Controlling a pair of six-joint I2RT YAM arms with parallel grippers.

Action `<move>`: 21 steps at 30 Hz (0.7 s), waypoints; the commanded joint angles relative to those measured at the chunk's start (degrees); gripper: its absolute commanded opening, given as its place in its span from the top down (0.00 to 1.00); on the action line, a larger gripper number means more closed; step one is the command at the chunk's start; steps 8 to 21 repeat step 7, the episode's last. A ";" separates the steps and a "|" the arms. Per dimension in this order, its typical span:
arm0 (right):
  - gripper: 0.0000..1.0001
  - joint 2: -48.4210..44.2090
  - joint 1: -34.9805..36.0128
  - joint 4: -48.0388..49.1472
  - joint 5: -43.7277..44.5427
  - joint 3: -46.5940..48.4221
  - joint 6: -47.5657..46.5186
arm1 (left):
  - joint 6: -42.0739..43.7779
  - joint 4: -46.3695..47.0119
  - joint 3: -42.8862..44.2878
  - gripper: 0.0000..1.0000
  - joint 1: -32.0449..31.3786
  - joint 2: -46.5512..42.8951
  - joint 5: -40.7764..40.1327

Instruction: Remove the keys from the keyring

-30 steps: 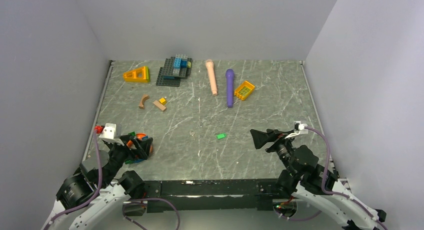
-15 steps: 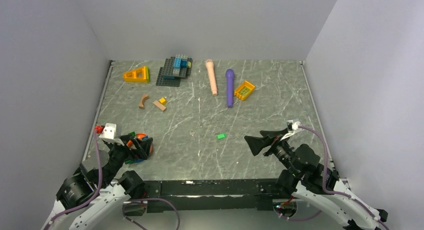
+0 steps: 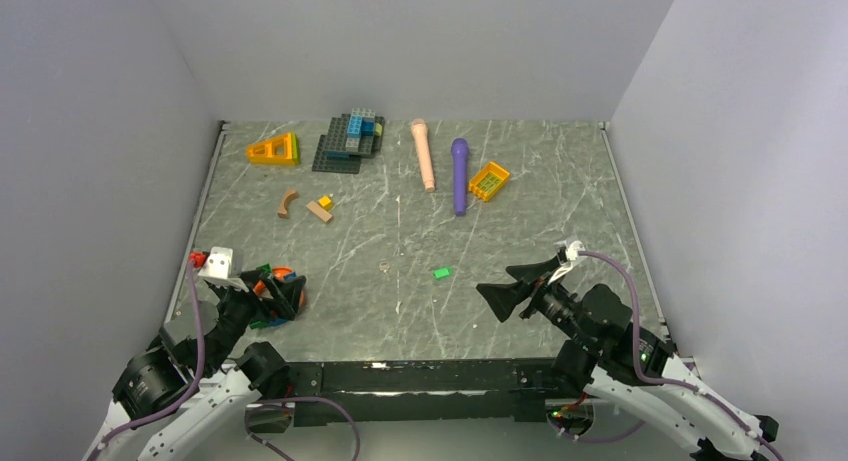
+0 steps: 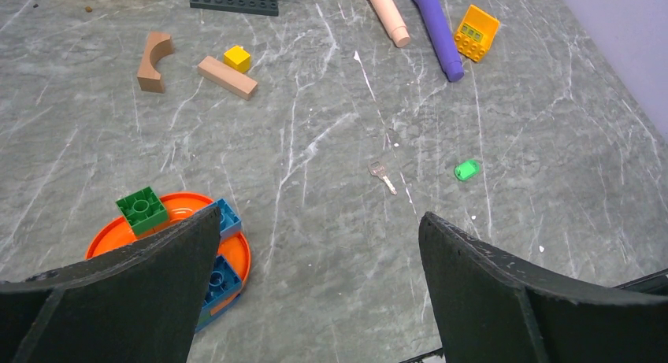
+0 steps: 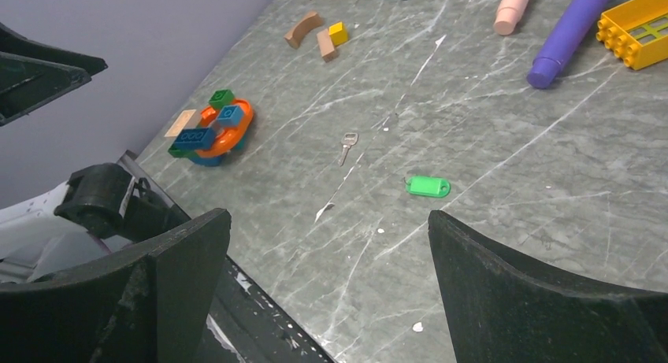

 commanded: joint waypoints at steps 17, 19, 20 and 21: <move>0.00 -0.78 0.08 1.97 0.78 1.11 -0.39 | 0.89 2.34 -0.32 0.00 0.11 0.16 0.53; 0.00 -0.78 0.08 1.97 0.78 1.11 -0.39 | 0.89 2.34 -0.32 0.00 0.11 0.16 0.53; 0.00 -0.78 0.08 1.97 0.78 1.11 -0.39 | 0.89 2.34 -0.32 0.00 0.11 0.16 0.53; 0.00 -0.78 0.08 1.97 0.78 1.11 -0.39 | 0.89 2.34 -0.32 0.00 0.11 0.16 0.53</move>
